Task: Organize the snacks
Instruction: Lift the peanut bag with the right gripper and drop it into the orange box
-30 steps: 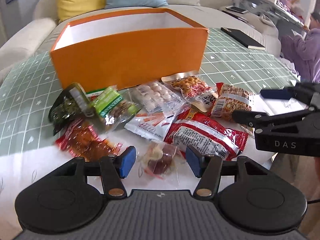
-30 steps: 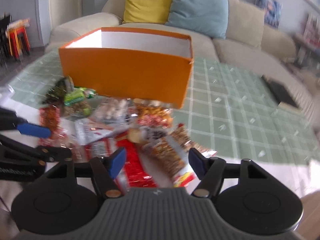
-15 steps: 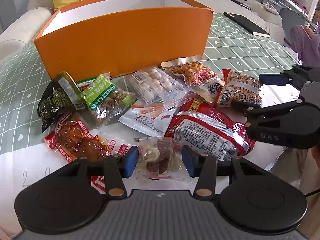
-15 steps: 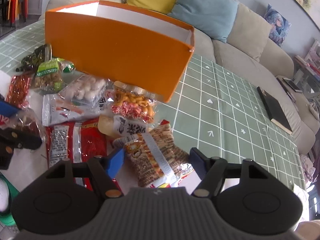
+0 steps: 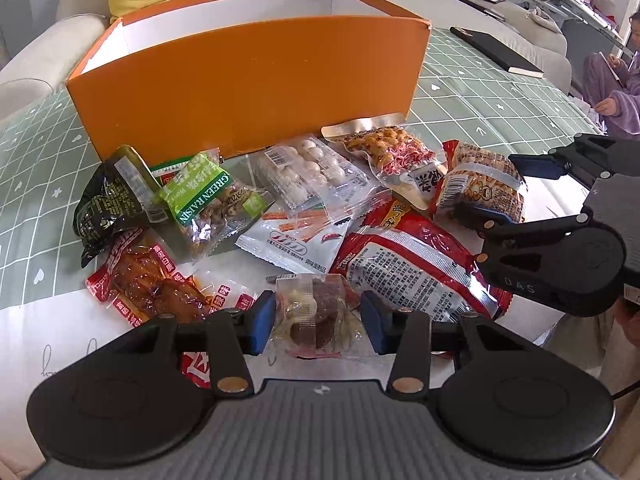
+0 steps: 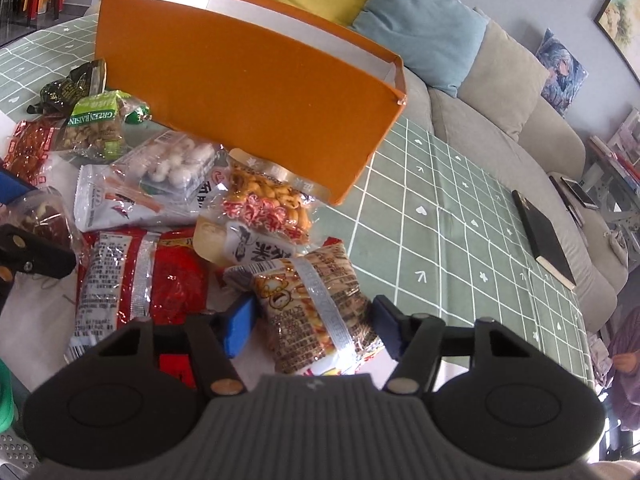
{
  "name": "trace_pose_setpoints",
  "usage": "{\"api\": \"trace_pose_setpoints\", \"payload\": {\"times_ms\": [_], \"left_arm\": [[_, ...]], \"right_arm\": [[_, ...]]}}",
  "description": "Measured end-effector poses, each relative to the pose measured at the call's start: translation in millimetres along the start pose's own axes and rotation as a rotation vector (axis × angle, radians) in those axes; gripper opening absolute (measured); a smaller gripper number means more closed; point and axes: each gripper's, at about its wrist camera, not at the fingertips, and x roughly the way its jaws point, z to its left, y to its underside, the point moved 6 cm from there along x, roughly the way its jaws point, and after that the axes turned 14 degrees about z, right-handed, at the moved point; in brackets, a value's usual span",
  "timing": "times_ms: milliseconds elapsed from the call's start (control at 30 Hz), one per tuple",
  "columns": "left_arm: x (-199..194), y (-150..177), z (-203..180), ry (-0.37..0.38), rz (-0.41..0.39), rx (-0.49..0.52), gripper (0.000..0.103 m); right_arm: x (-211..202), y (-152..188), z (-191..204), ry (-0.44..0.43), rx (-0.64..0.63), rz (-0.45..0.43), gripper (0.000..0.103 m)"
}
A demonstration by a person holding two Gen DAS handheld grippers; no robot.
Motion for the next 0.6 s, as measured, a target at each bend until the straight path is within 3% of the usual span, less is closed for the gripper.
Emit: {"api": "trace_pose_setpoints", "payload": {"times_ms": [200,600], "left_arm": [[-5.7,1.3,2.3,-0.021,-0.007,-0.016,0.051],[-34.1,-12.4,27.2,-0.067,-0.022,-0.126,0.050]], "right_arm": [[-7.2,1.4,2.6,0.008,-0.029,-0.011,0.050],[-40.7,-14.0,-10.5,0.049,-0.021,-0.081,0.045]]}}
